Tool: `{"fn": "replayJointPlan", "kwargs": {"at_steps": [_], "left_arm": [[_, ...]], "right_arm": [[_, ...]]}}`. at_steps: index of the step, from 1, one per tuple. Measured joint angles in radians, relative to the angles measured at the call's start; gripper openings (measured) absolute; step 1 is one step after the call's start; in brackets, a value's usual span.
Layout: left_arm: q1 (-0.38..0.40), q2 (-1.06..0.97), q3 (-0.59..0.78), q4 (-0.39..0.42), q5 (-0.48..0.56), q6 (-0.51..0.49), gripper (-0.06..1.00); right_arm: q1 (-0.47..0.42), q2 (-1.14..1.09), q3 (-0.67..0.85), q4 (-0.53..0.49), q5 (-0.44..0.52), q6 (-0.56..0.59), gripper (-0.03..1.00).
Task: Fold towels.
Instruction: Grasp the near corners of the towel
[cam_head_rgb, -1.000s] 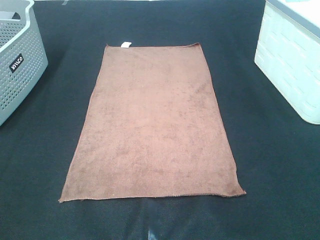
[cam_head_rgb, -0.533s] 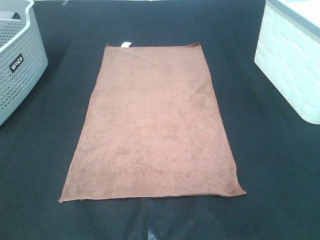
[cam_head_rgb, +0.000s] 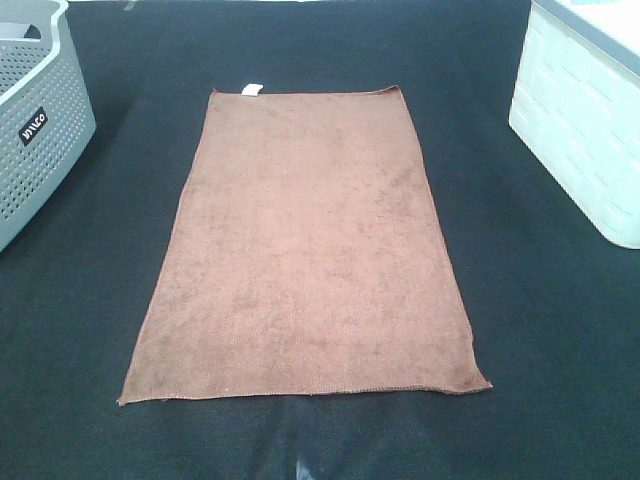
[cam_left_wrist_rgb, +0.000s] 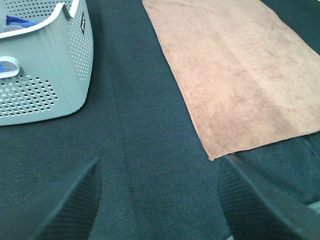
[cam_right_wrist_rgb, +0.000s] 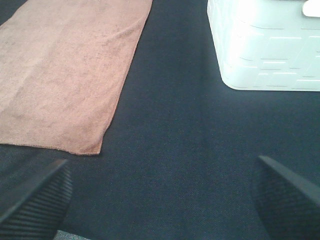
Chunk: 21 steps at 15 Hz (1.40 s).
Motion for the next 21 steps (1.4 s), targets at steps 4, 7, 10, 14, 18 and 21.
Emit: {"fn": "replayJointPlan", "kwargs": {"at_steps": [4, 7, 10, 14, 18, 21], "left_arm": [[0.0, 0.018, -0.013, -0.045, -0.163, -0.023, 0.64], [0.0, 0.155, 0.052, -0.155, -0.363, -0.024, 0.64], [0.0, 0.364, 0.082, -0.324, -0.417, -0.027, 0.64], [0.0, 0.755, 0.084, -0.526, -0.432, 0.047, 0.64], [0.0, 1.009, 0.084, -0.683, -0.434, 0.23, 0.64], [0.0, 1.273, 0.084, -0.884, -0.437, 0.489, 0.64]], "right_arm": [[0.0, 0.042, -0.009, -0.008, -0.019, 0.062, 0.9], [0.0, 0.223, -0.031, -0.007, -0.08, 0.118, 0.89], [0.0, 0.394, -0.033, -0.006, -0.197, 0.124, 0.88], [0.0, 0.687, -0.033, 0.064, -0.273, 0.126, 0.85], [0.0, 0.928, -0.033, 0.189, -0.282, 0.069, 0.85], [0.0, 1.193, -0.033, 0.432, -0.33, -0.17, 0.85]]}}
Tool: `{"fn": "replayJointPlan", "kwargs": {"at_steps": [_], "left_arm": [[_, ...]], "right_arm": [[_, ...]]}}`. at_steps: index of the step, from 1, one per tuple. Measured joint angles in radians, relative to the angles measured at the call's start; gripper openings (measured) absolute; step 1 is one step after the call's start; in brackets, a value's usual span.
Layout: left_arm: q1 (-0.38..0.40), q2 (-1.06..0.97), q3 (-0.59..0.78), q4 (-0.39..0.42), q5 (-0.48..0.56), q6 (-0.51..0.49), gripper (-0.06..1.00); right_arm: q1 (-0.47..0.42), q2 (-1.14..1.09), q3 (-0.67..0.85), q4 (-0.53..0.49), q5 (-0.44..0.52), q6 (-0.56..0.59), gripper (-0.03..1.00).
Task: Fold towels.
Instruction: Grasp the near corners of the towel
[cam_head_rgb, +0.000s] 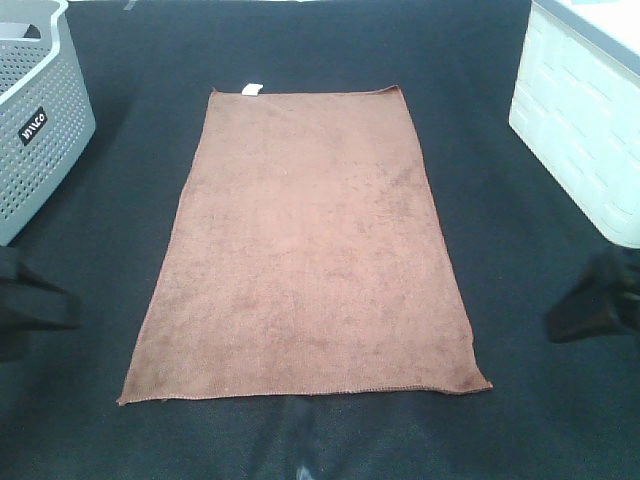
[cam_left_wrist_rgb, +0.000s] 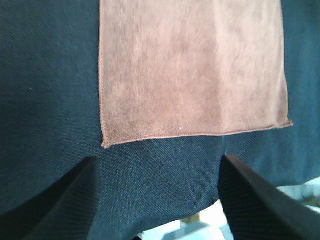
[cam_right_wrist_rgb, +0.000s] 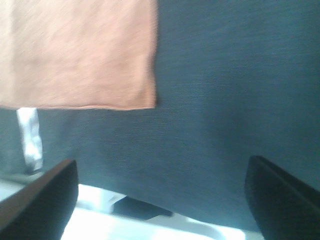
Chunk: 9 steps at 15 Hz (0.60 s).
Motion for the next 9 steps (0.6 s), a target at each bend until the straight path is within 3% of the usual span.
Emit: {"fn": "replayJointPlan", "kwargs": {"at_steps": [6, 7, 9], "left_arm": [[0.0, 0.328, 0.0, -0.37, -0.01, 0.411, 0.64], [0.0, 0.328, 0.0, -0.37, -0.01, 0.411, 0.64], [-0.005, 0.415, -0.001, -0.456, -0.012, 0.51, 0.67]], "right_arm": [[0.0, 0.347, -0.004, 0.402, -0.106, -0.409, 0.84], [0.0, 0.347, -0.004, 0.402, -0.106, -0.409, 0.84], [0.0, 0.436, -0.005, 0.508, -0.123, -0.542, 0.83]]}}
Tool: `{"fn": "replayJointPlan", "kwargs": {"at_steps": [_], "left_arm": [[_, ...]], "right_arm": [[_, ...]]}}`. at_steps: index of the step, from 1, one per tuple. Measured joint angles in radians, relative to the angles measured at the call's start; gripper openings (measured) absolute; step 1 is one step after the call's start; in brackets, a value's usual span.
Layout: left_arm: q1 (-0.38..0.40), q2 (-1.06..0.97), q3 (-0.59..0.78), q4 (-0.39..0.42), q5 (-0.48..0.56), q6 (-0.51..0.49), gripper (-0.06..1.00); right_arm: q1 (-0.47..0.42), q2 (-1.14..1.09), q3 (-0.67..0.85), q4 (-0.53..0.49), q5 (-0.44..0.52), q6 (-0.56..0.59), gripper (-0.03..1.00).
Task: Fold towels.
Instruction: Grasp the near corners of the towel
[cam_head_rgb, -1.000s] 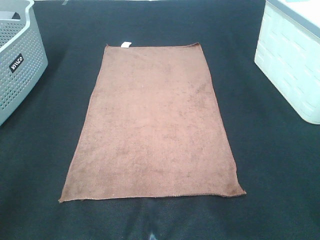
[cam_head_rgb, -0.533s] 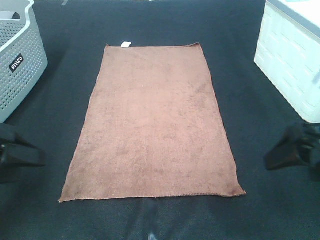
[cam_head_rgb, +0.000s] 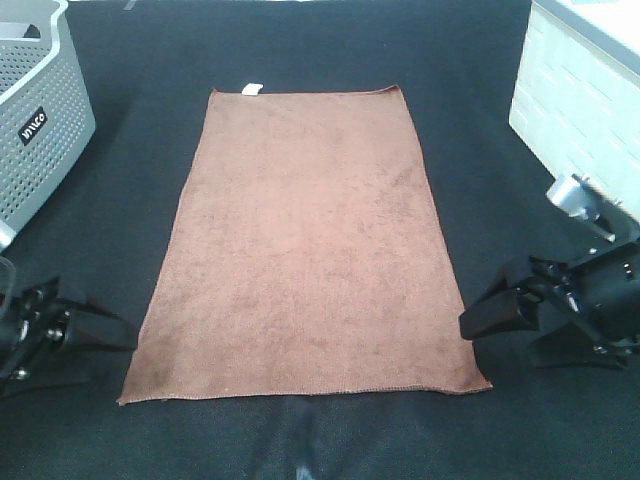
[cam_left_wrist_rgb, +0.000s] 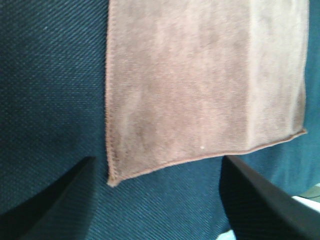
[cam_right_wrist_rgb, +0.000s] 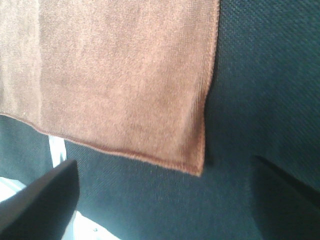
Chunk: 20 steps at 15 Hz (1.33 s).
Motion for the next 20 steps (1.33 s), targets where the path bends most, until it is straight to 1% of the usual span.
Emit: {"fn": "replayJointPlan", "kwargs": {"at_steps": [2, 3, 4, 6, 7, 9, 10, 14, 16, 17, 18, 19, 20], "left_arm": [[0.0, 0.049, 0.0, -0.04, 0.0, 0.059, 0.71], [0.0, 0.065, -0.001, -0.061, 0.0, 0.093, 0.71], [0.0, 0.078, -0.001, -0.094, 0.0, 0.149, 0.71], [0.0, 0.098, -0.001, -0.141, 0.0, 0.208, 0.71], [0.0, 0.113, -0.001, -0.155, 0.002, 0.224, 0.71], [0.0, 0.156, -0.007, -0.173, 0.05, 0.261, 0.71], [0.0, 0.174, -0.02, -0.173, 0.069, 0.266, 0.71], [-0.007, 0.221, -0.072, -0.175, 0.1, 0.269, 0.7], [-0.062, 0.243, -0.104, -0.182, 0.097, 0.271, 0.65], [-0.083, 0.248, -0.118, -0.182, 0.082, 0.271, 0.61], [-0.096, 0.253, -0.125, -0.182, 0.065, 0.27, 0.53], [-0.1, 0.256, -0.125, -0.18, 0.036, 0.26, 0.42], [-0.1, 0.258, -0.125, -0.179, 0.027, 0.259, 0.21]], "right_arm": [[0.0, 0.05, 0.0, 0.05, -0.001, -0.06, 0.82], [0.0, 0.069, -0.001, 0.064, -0.002, -0.08, 0.81], [0.0, 0.094, -0.001, 0.083, -0.002, -0.102, 0.81], [0.0, 0.126, -0.001, 0.119, -0.002, -0.143, 0.79], [0.002, 0.141, -0.001, 0.144, -0.002, -0.17, 0.78], [0.049, 0.164, -0.004, 0.189, -0.003, -0.237, 0.75], [0.095, 0.181, -0.019, 0.215, -0.012, -0.25, 0.74], [0.109, 0.216, -0.053, 0.249, -0.009, -0.252, 0.74], [0.109, 0.238, -0.087, 0.253, -0.004, -0.252, 0.69], [0.109, 0.239, -0.093, 0.253, -0.008, -0.244, 0.63], [0.109, 0.239, -0.095, 0.247, -0.016, -0.232, 0.55], [0.109, 0.239, -0.095, 0.222, -0.027, -0.213, 0.46], [0.109, 0.239, -0.095, 0.194, -0.043, -0.184, 0.33]]}}
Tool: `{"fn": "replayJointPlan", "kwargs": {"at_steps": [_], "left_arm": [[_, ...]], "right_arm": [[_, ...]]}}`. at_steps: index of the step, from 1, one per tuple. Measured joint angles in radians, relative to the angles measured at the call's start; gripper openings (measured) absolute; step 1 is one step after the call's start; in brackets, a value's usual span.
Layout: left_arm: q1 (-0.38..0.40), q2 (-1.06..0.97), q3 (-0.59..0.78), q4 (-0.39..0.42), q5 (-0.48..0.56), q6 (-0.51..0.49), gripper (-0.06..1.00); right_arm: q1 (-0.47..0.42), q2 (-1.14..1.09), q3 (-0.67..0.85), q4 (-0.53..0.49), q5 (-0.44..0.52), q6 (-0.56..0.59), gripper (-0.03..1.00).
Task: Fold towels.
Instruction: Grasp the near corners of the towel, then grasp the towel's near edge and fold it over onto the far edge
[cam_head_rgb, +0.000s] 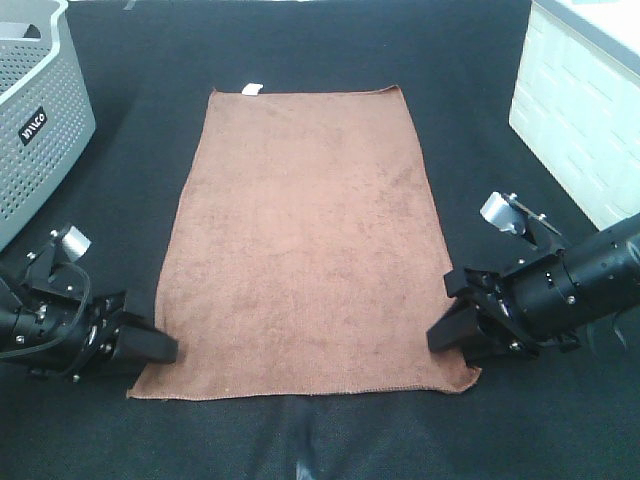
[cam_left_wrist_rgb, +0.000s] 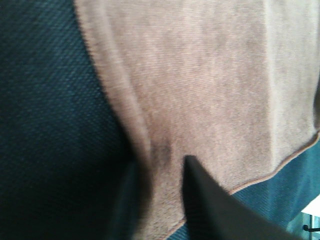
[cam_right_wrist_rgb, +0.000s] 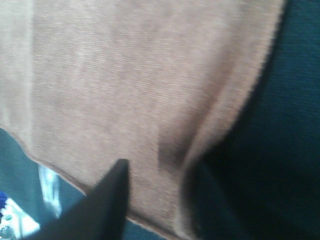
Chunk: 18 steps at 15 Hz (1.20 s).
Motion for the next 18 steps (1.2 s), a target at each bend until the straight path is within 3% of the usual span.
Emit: {"fn": "replayJointPlan", "kwargs": {"at_steps": [2, 3, 10, 13, 18], "left_arm": [[0.0, 0.004, 0.0, 0.002, -0.006, -0.003, 0.01], [0.0, 0.005, 0.0, 0.004, -0.008, -0.003, 0.0], [0.0, -0.062, 0.001, 0.028, 0.011, -0.045, 0.0], [0.0, -0.107, 0.001, 0.13, 0.013, -0.134, 0.0], [0.0, -0.231, 0.002, 0.413, 0.015, -0.36, 0.0]], "right_arm": [[0.0, 0.0, 0.0, -0.017, -0.008, 0.008, 0.1], [0.0, 0.0, 0.0, -0.017, -0.008, 0.009, 0.02], [0.0, -0.072, -0.001, -0.037, 0.036, 0.081, 0.0], [0.0, -0.104, -0.001, -0.114, 0.048, 0.144, 0.0], [0.0, -0.207, 0.021, -0.308, 0.071, 0.317, 0.0]]}}
